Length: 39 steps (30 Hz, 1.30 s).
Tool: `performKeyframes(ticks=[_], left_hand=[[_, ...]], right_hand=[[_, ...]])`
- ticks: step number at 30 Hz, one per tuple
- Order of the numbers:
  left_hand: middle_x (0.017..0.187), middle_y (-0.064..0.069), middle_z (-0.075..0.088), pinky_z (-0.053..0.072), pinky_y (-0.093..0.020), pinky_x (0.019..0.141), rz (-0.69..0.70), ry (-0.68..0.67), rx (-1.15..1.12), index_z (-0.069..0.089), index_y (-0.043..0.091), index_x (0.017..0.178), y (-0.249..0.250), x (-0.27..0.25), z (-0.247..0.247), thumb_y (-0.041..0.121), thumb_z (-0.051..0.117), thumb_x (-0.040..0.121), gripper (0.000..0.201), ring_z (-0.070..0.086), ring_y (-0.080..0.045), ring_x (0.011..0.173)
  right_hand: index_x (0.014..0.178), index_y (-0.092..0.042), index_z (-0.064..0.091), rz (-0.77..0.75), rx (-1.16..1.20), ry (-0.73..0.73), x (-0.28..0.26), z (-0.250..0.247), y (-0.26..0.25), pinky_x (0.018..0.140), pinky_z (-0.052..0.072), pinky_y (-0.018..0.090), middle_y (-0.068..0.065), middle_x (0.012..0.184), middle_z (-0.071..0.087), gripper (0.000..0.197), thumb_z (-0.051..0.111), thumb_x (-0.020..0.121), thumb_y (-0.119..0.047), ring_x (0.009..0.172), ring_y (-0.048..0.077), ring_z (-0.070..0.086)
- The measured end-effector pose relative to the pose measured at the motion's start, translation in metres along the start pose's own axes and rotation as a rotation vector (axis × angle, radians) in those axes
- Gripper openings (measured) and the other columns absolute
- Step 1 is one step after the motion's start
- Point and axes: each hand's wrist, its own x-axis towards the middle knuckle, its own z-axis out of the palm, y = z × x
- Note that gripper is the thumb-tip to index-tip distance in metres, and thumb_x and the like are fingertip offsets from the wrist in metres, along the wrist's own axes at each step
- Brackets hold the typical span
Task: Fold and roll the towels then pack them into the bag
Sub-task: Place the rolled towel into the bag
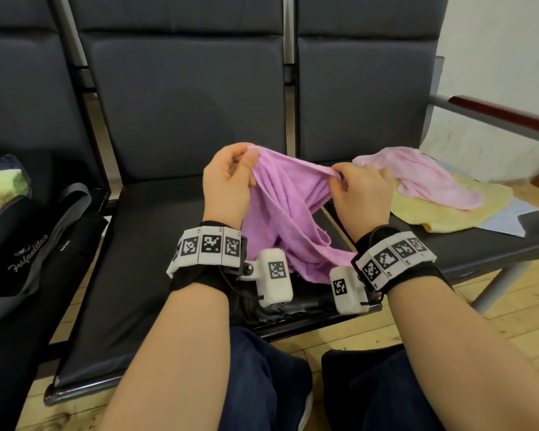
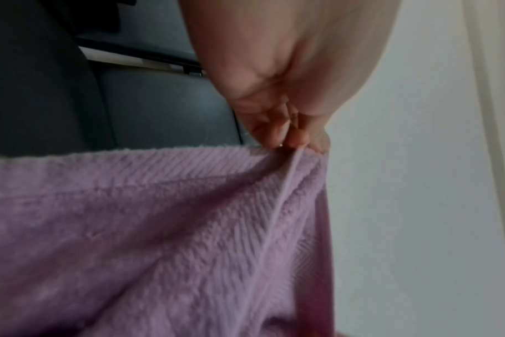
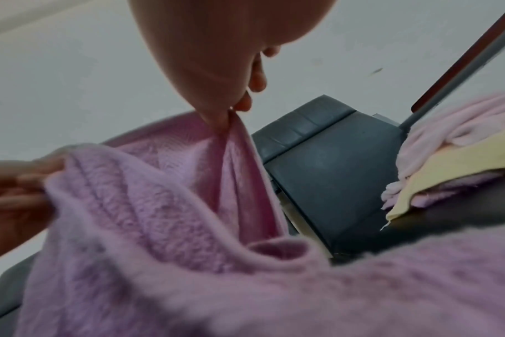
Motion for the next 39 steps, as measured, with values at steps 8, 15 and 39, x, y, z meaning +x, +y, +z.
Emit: performKeyframes(ticks=[8,15,39], left_hand=[[0.085,0.003,0.061,0.048,-0.031,0.072,-0.006,0.156,-0.027,0.063,0.027,0.096,-0.006,0.008,-0.010,0.022,0.056,0.095,0.008,0.054,-0.007,0.072],[0.094,-0.004,0.063,0.052,-0.035,0.081,-0.094,0.437,-0.031,0.063,0.020,0.099,-0.021,0.018,-0.028,0.024,0.053,0.096,0.010,0.058,-0.012,0.078],[0.103,-0.010,0.065,0.051,-0.019,0.054,-0.085,0.579,-0.061,0.058,0.008,0.107,-0.027,0.014,-0.039,0.017,0.047,0.099,0.016,0.063,-0.007,0.056]], right_hand=[[0.110,-0.016,0.069,0.230,-0.155,-0.169,-0.001,-0.007,0.027,0.084,0.023,0.038,0.016,0.087,0.069,0.028,0.048,0.091,-0.017,0.084,0.036,0.059],[0.101,-0.011,0.070,0.335,-0.192,-0.324,-0.014,-0.007,0.040,0.091,0.033,0.040,0.016,0.092,0.067,0.028,0.045,0.098,-0.024,0.091,0.034,0.058],[0.096,-0.012,0.063,0.770,0.623,-0.274,-0.035,0.009,0.062,0.069,0.043,0.025,0.002,0.083,0.063,0.021,0.050,0.085,-0.001,0.071,0.014,0.055]])
